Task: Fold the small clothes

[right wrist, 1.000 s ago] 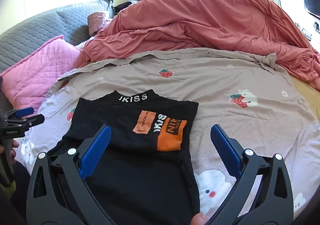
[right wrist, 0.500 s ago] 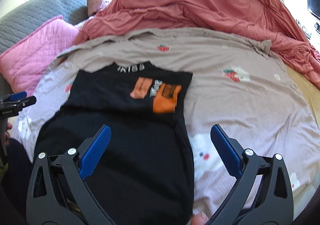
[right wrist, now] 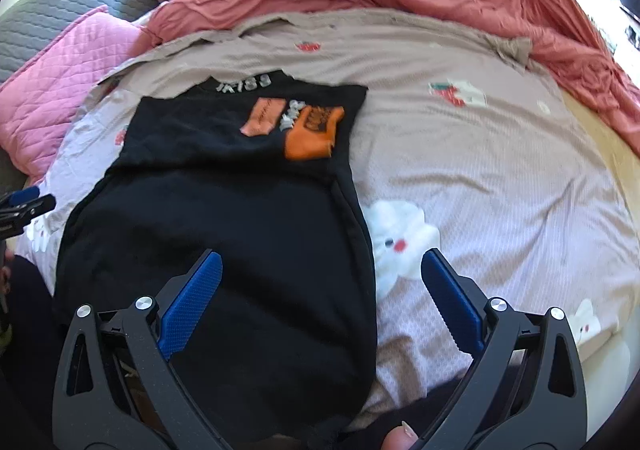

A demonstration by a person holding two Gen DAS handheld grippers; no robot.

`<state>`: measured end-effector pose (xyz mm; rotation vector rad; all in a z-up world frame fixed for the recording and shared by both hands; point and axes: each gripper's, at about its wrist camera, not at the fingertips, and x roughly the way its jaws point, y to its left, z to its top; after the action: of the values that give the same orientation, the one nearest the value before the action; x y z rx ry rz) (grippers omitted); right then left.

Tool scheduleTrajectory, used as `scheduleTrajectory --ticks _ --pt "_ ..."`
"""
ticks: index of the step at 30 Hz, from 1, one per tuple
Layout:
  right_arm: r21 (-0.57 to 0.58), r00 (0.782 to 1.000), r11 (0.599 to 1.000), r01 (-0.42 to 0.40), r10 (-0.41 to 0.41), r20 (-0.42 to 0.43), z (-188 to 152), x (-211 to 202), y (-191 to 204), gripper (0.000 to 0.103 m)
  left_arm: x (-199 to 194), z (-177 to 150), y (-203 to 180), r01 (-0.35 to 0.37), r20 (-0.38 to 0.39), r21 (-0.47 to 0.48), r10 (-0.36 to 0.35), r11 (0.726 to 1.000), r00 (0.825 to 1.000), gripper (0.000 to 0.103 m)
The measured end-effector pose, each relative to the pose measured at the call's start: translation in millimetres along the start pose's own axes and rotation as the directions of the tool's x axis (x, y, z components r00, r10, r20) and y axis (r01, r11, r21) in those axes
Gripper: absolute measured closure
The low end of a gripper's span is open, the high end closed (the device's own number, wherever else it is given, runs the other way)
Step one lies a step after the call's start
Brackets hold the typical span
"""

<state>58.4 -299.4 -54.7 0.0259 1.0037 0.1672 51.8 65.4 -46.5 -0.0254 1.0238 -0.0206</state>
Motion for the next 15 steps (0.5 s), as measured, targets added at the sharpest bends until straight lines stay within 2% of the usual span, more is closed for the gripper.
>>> scheduleTrajectory --ticks 5,8,13,15 --pt "0.044 0.999 0.999 -0.009 0.011 -0.053 -8 5 -9 0.009 6 -20 12 -0.003 -0.067 -0.001 0.003 1.0 0.998 0.005" --pt "0.034 0.995 0.999 0.011 -0.008 -0.099 -12 10 -7 0.009 11 -29 22 0.031 -0.112 -0.045 -0.036 0.998 0.993 0.005" --pt "-0.003 0.982 0.999 0.047 -0.047 -0.182 -16 25 0 0.009 21 -39 32 0.046 -0.168 -0.091 -0.061 0.995 0.984 0.005" --pt "-0.016 0.969 0.998 0.062 -0.065 -0.237 -19 37 1 0.009 26 -40 33 0.035 -0.186 -0.098 -0.053 0.995 0.981 0.005"
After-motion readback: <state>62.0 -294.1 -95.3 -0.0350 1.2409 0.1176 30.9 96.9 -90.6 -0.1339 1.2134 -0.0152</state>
